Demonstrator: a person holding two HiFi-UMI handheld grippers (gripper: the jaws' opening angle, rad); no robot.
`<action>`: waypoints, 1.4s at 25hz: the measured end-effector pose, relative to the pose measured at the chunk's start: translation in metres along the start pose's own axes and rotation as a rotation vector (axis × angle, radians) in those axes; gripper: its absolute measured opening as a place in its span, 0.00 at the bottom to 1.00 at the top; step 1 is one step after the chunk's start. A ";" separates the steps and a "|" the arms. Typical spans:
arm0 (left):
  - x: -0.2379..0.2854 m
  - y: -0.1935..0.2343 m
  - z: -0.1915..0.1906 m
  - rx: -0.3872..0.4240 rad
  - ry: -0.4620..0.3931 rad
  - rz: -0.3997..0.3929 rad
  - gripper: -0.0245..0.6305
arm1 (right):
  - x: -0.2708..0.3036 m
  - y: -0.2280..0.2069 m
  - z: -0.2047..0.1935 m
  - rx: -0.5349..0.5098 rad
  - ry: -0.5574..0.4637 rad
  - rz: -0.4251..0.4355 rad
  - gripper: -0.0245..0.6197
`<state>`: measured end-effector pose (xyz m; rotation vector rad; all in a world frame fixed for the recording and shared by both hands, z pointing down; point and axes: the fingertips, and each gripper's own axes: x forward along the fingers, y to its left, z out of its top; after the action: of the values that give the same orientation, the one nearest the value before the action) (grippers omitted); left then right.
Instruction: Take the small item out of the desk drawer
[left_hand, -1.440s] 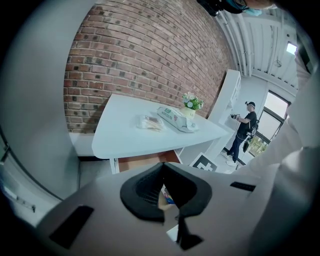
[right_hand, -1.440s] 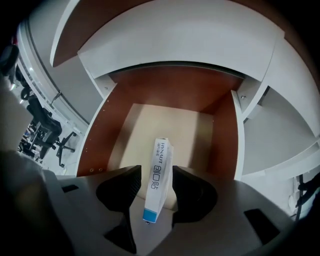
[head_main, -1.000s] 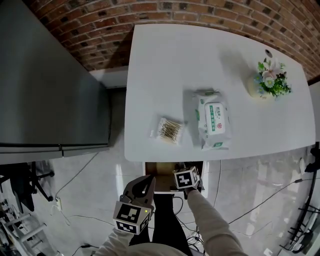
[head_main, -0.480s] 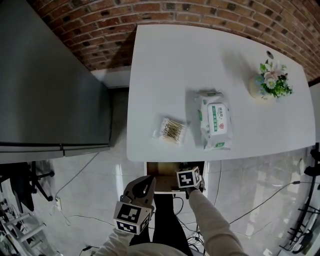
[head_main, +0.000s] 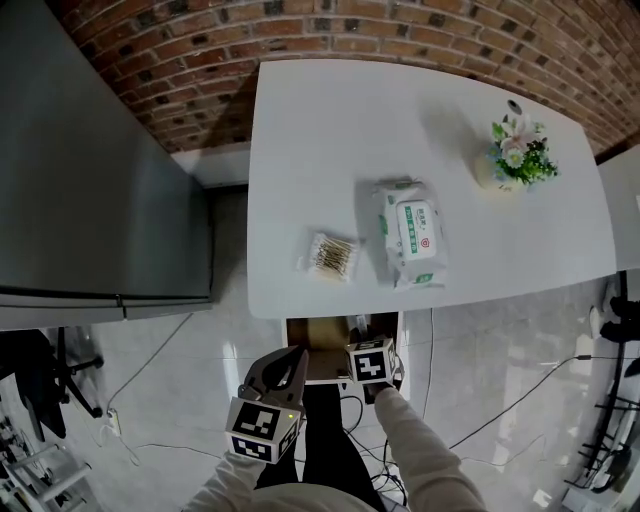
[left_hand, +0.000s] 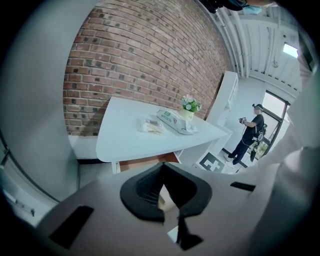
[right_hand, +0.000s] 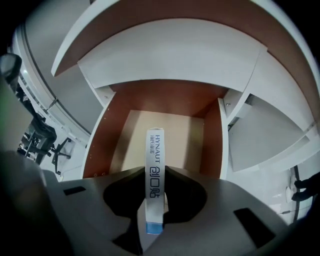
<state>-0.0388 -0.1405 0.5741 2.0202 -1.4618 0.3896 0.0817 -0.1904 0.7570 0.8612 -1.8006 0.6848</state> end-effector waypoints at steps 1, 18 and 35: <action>-0.001 -0.001 0.001 0.005 -0.002 -0.005 0.06 | -0.004 0.001 0.000 0.006 -0.009 0.000 0.19; -0.025 -0.021 0.009 0.069 -0.038 -0.068 0.06 | -0.082 0.029 -0.005 0.085 -0.152 0.005 0.19; -0.061 -0.032 0.013 0.112 -0.083 -0.098 0.06 | -0.168 0.061 0.009 0.123 -0.354 -0.003 0.19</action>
<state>-0.0317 -0.0967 0.5204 2.2114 -1.4116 0.3579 0.0715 -0.1197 0.5928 1.1228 -2.0848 0.6784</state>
